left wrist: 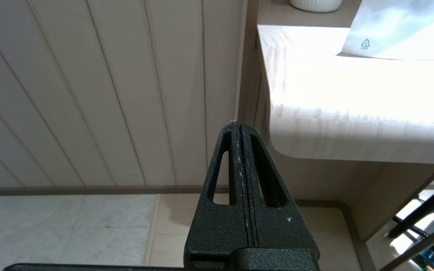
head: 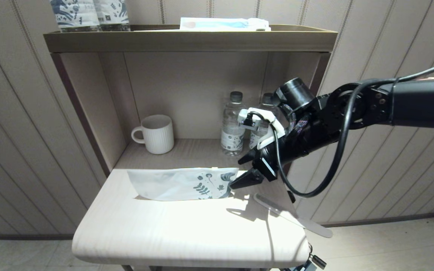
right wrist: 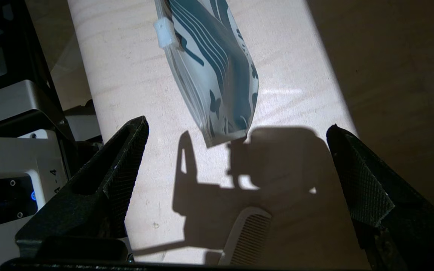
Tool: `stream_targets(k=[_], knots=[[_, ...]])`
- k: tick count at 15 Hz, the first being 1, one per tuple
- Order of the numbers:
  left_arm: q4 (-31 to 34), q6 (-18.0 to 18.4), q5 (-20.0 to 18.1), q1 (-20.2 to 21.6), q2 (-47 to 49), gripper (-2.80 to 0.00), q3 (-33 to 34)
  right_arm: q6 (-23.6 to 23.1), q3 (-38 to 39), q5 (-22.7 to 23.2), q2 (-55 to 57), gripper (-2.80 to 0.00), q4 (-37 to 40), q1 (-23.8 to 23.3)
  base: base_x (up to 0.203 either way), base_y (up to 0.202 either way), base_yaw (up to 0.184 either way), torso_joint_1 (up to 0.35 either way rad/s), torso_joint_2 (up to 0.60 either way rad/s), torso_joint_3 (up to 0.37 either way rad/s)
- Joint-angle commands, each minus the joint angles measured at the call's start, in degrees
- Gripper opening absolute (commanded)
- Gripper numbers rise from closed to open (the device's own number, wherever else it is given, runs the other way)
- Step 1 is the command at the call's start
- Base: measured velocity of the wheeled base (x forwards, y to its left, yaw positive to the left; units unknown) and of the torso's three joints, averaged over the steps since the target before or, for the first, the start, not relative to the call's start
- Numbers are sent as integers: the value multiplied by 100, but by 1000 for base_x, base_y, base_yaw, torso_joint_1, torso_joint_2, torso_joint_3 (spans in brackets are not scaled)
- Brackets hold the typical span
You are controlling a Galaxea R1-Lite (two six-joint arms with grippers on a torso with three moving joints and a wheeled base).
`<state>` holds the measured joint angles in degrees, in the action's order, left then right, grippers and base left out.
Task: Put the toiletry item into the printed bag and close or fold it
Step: Pick up the storage bag
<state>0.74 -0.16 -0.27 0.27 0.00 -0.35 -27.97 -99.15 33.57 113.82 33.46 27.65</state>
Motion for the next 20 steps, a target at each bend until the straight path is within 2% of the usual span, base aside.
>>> stream_targets(k=[1, 7, 9, 10, 12, 13, 20], knots=[[-4, -2, 0, 0, 0, -280, 0, -16, -178, 31, 292, 0, 20, 70, 0, 0, 0, 0, 0, 0], [5, -2, 0, 0, 0, -280, -4, -13, -210, 211, 404, 0, -30, 200, 0, 0, 0, 0, 0, 0], [5, -2, 0, 0, 0, -280, 0, 28, -122, 206, 438, 0, -362, 255, 0, 0, 0, 0, 0, 0], [5, -2, 0, 0, 0, -280, -7, 42, -74, 217, 497, -280, -616, 251, 0, 0, 0, 0, 0, 0], [5, -2, 0, 0, 0, -280, 0, 46, -34, 232, 527, -280, -639, 258, 0, 0, 0, 0, 0, 0], [5, -2, 0, 0, 0, -280, -9, 46, -32, 275, 527, 0, -639, 267, 0, 0, 0, 0, 0, 0], [5, 5, -2, 0, 0, -280, -9, 55, -78, 290, 518, 0, -631, 302, 0, 0, 0, 0, 0, 0]])
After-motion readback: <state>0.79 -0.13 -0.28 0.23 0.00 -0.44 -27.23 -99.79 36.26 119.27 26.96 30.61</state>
